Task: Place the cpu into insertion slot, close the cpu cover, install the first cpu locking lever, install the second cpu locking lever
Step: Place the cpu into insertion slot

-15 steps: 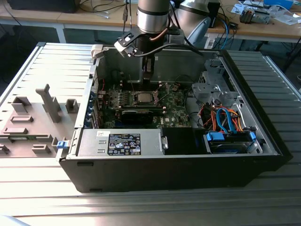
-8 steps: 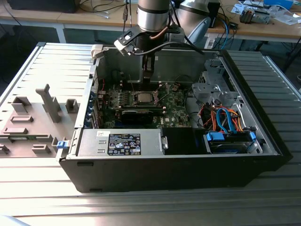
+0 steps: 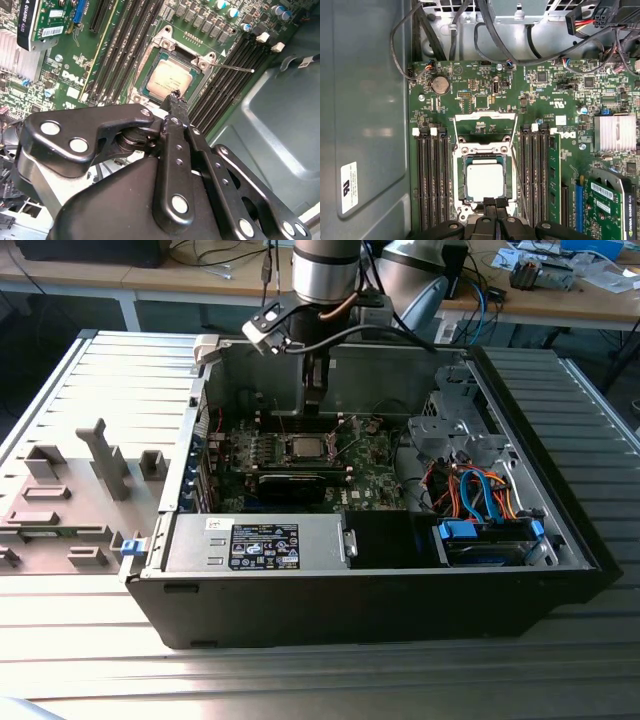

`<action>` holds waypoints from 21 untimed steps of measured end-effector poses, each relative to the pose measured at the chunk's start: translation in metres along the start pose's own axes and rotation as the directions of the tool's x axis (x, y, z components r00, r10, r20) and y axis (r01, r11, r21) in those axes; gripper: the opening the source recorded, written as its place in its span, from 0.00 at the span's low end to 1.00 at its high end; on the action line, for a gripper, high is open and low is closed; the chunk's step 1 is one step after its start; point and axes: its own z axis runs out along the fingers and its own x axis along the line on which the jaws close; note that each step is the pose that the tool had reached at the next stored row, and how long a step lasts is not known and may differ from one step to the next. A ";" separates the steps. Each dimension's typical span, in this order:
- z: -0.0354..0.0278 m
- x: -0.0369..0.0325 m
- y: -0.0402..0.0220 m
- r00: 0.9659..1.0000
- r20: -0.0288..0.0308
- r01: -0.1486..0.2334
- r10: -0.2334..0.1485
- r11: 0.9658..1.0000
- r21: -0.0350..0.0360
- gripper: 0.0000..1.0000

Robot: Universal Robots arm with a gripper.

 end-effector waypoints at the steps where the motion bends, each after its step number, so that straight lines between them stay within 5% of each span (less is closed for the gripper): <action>1: -0.0002 0.0000 0.0000 1.000 0.000 0.000 0.000 1.000 0.000 0.11; 21: -0.0061 -0.0002 -0.0002 1.000 0.000 0.000 0.000 1.000 0.000 0.11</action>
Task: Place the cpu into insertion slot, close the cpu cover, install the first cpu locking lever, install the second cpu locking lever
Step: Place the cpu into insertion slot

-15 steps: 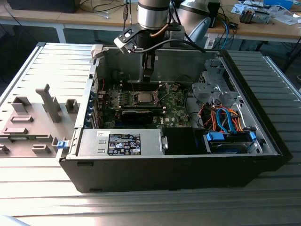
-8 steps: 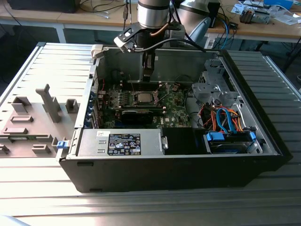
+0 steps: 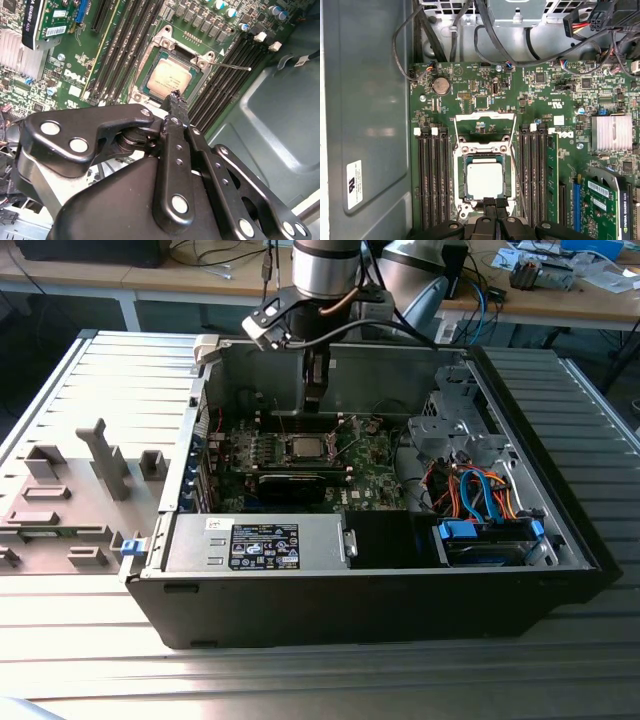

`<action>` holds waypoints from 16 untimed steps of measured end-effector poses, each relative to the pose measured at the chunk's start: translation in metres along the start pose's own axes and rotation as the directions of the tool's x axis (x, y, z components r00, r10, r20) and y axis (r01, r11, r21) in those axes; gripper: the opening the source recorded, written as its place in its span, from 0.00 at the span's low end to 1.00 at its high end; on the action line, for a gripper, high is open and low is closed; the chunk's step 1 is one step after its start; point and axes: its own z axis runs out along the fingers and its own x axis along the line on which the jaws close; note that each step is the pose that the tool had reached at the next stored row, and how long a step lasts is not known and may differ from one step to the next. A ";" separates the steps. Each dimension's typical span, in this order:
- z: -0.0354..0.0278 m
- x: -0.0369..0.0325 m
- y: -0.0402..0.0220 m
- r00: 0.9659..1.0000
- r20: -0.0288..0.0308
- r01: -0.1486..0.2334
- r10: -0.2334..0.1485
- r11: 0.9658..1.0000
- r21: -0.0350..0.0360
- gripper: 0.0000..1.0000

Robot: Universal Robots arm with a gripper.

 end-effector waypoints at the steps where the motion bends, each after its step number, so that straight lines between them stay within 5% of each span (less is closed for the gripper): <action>1: -0.0005 0.0000 0.0000 1.000 0.000 0.000 0.000 1.000 0.000 0.11; 16: -0.0108 -0.0004 -0.0002 1.000 0.000 0.001 -0.001 1.000 0.000 0.11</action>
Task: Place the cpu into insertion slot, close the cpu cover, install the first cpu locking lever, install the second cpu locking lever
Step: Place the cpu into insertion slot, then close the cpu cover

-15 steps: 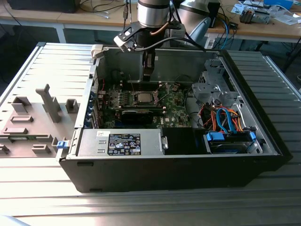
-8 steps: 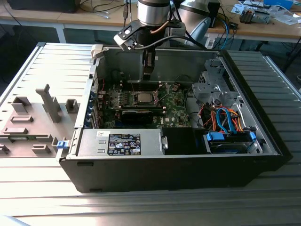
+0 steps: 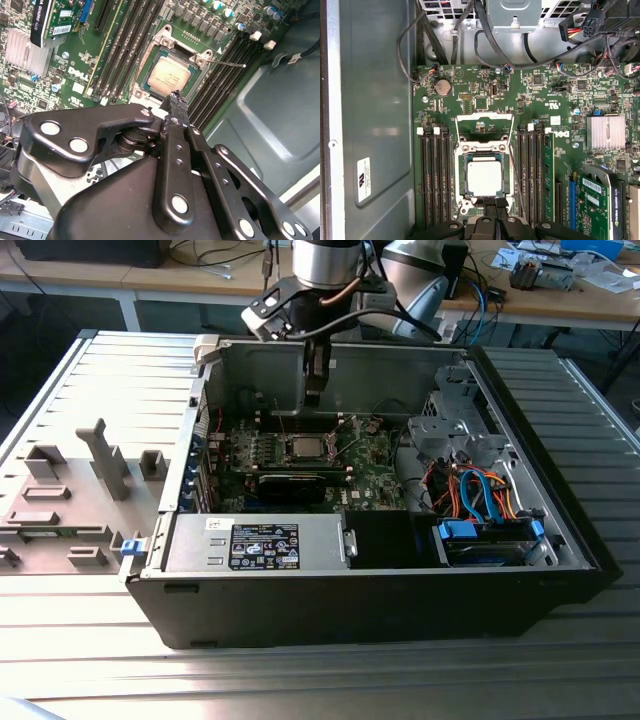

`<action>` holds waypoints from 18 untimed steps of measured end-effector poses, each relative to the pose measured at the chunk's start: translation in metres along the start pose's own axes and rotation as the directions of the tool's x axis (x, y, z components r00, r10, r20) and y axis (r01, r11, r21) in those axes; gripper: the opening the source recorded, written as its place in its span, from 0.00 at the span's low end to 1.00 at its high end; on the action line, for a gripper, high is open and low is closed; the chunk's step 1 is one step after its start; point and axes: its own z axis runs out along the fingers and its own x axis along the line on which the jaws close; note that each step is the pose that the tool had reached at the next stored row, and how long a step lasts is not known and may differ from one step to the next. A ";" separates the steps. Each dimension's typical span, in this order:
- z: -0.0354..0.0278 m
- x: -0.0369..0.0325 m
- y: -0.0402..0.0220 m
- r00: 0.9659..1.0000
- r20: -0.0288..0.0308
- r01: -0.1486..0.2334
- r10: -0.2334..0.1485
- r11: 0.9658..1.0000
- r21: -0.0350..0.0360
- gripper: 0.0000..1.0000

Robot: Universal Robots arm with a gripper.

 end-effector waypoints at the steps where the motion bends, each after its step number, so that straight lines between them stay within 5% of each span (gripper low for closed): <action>1: -0.0003 0.0000 0.0000 1.000 0.000 0.000 0.000 1.000 0.000 0.11; 18: -0.0007 0.0001 0.0100 1.000 0.002 0.000 0.000 1.000 0.000 0.11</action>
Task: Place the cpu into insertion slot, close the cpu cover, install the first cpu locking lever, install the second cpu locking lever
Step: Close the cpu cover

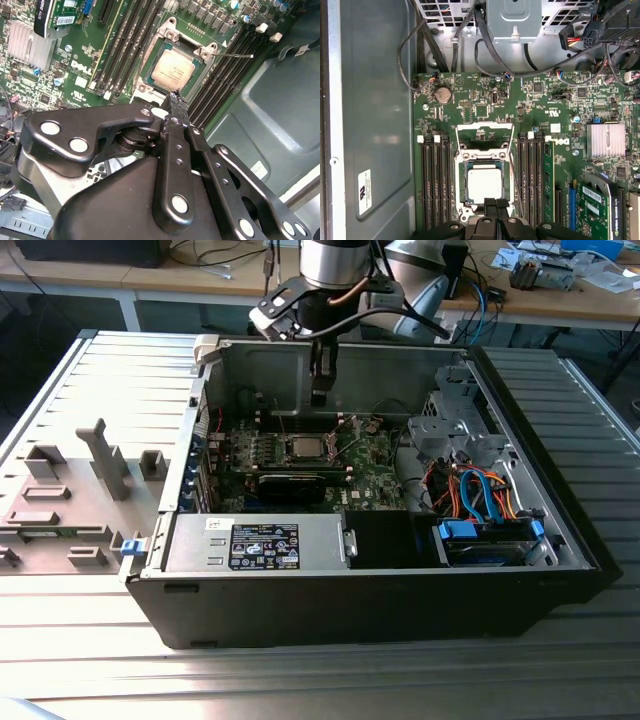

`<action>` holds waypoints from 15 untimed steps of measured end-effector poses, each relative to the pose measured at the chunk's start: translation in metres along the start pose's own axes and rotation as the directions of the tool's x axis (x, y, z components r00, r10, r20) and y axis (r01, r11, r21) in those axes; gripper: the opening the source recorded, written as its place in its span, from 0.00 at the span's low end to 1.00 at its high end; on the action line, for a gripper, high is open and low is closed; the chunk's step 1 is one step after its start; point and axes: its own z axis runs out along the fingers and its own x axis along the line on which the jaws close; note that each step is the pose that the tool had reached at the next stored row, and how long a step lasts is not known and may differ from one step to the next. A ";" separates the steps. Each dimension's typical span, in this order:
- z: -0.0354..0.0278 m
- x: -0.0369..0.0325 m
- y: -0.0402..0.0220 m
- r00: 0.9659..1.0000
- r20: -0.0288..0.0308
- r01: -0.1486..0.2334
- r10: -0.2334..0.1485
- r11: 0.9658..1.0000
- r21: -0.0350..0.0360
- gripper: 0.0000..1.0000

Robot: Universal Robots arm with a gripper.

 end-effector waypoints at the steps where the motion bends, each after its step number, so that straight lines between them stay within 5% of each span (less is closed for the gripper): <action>1: 0.0000 0.0000 0.0005 1.000 0.000 0.000 0.000 1.000 0.000 0.11; 15: -0.0002 0.0002 0.0145 1.000 0.001 0.000 0.000 1.000 0.000 0.11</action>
